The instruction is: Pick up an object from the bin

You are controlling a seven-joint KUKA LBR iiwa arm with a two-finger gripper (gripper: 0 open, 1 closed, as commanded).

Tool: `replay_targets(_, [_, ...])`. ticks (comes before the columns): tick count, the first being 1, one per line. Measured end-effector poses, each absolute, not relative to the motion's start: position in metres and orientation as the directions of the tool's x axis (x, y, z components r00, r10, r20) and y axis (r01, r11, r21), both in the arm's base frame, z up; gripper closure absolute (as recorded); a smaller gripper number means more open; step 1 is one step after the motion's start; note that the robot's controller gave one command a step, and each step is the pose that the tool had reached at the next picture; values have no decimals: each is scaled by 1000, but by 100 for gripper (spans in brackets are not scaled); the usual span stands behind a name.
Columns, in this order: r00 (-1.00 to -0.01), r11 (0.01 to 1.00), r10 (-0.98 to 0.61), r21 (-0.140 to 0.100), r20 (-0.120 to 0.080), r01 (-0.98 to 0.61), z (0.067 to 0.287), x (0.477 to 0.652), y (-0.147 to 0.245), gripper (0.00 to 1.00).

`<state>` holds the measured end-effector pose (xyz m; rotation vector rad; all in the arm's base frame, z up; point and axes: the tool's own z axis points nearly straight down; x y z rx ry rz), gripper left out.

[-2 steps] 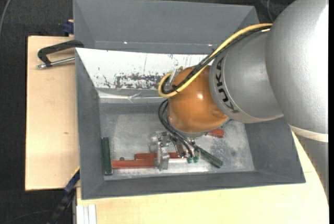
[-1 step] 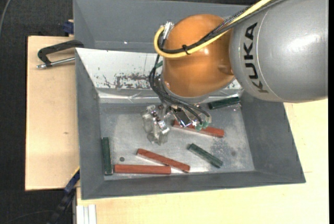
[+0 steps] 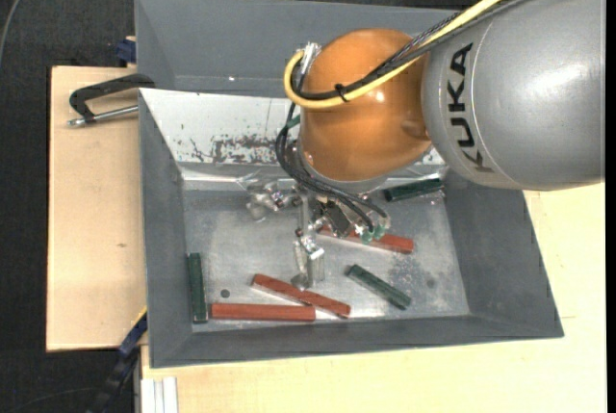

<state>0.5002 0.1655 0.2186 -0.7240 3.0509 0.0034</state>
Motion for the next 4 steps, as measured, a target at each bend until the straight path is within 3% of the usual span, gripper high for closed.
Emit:
replay_targets(1, [-873,873,-488,1,0,-488,102,506,124,0])
replay_targets(2, [-930,930,-368,2,2,-368,70,499,169,0])
replay_targets(3, [-883,883,-469,-5,-8,-469,71,561,80,0])
replay_targets(4, [-738,738,-675,-5,-6,-675,71,586,20,0])
